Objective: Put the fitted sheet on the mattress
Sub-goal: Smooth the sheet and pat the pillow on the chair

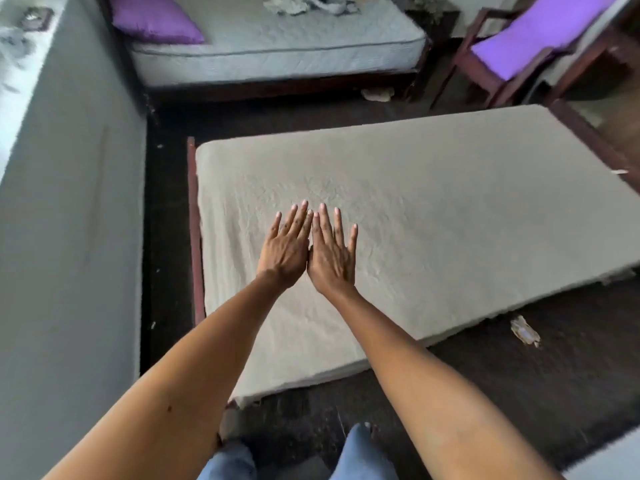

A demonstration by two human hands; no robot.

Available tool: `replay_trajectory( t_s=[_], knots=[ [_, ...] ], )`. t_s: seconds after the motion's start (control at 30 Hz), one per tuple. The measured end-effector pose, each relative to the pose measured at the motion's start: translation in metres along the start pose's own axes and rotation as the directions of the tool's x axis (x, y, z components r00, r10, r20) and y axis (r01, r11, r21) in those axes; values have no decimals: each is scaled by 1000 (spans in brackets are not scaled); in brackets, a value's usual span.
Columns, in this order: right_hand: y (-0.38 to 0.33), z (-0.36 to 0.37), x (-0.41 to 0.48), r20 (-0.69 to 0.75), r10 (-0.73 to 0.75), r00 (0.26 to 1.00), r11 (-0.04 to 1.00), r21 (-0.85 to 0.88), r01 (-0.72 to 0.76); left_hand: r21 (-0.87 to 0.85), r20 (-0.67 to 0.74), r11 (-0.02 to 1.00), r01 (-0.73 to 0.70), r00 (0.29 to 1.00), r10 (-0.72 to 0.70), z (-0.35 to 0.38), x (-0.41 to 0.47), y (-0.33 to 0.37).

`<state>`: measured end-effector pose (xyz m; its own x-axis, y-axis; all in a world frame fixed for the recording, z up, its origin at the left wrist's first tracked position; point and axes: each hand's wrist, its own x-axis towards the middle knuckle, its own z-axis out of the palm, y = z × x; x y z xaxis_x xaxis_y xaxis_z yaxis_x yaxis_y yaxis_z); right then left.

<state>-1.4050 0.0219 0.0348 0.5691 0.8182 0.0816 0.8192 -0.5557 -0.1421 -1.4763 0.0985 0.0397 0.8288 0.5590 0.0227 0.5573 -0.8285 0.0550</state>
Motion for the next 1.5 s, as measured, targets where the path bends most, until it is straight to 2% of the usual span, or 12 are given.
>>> replay_trajectory(
  t_s=[0.23, 0.5, 0.77, 0.9, 1.1, 1.2, 1.3, 1.5],
  knots=[
    [-52, -24, 15, -96, 231, 968, 972, -17, -233, 5, -29, 973, -232, 972, 232, -33, 18, -50],
    [-43, -35, 28, -153, 423, 893, 901, -29, -432, 62, -44, 864, -499, 864, 502, -50, 59, -41],
    [-26, -35, 84, -218, 475, 852, 875, 16, -484, 68, -72, 831, -552, 828, 556, -57, 118, -41],
    [-24, -36, 109, -269, 529, 805, 836, 0, -549, 67, -66, 808, -585, 806, 589, -60, 145, -45],
    [-44, -35, 160, -276, 655, 703, 737, 28, -676, 107, -90, 692, -714, 686, 722, -58, 205, -73],
    [-57, -29, 189, -294, 704, 647, 685, 41, -727, 88, -41, 617, -782, 616, 787, -59, 236, -91],
    [-66, -25, 209, -333, 718, 611, 649, 1, -761, 67, -52, 587, -807, 585, 810, -70, 256, -112],
    [-101, -36, 239, -322, 742, 589, 606, -54, -793, 94, -85, 553, -828, 547, 833, -86, 283, -154]
  ],
)
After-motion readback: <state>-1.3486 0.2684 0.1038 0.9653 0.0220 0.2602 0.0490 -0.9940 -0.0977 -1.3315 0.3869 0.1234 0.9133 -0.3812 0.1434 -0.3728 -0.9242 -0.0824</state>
